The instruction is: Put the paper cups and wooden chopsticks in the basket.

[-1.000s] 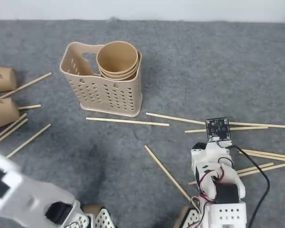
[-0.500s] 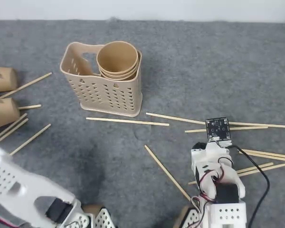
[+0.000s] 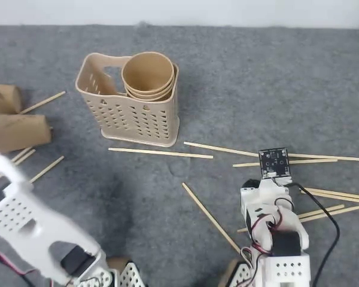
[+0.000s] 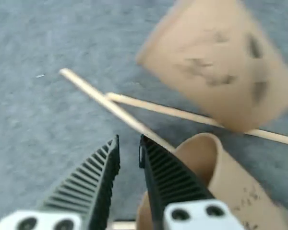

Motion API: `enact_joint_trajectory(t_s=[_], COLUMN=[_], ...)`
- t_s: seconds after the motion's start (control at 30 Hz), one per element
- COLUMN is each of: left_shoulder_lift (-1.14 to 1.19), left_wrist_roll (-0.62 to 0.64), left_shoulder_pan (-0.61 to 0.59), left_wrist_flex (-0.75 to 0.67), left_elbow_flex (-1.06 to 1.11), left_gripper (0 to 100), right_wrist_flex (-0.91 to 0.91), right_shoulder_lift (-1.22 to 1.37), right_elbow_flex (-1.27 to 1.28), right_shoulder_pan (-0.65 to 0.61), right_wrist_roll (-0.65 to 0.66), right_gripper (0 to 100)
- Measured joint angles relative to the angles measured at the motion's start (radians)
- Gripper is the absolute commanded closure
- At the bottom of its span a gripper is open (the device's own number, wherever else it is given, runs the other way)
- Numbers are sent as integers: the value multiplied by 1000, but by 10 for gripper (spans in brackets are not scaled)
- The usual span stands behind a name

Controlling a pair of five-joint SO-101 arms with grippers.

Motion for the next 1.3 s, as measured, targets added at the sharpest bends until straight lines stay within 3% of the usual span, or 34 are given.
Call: enact_joint_trajectory(t_s=[0.33, 0.7, 1.1, 1.3], left_shoulder_lift=[-140, -476, -806, -825], left_wrist_roll=[3, 5, 5, -150], left_shoulder_pan=[180, 382, 391, 324], left_wrist_flex=[0, 0, 0, 0], left_elbow_flex=[107, 509, 766, 753], left_gripper=[935, 935, 930, 893], right_wrist_flex=[0, 0, 0, 0], right_shoulder_lift=[0, 0, 0, 0], right_elbow_flex=[0, 2, 2, 2], right_shoulder_pan=[-11, -12, -12, -12], right_wrist_roll=[5, 11, 11, 11], right_gripper=[990, 990, 990, 990])
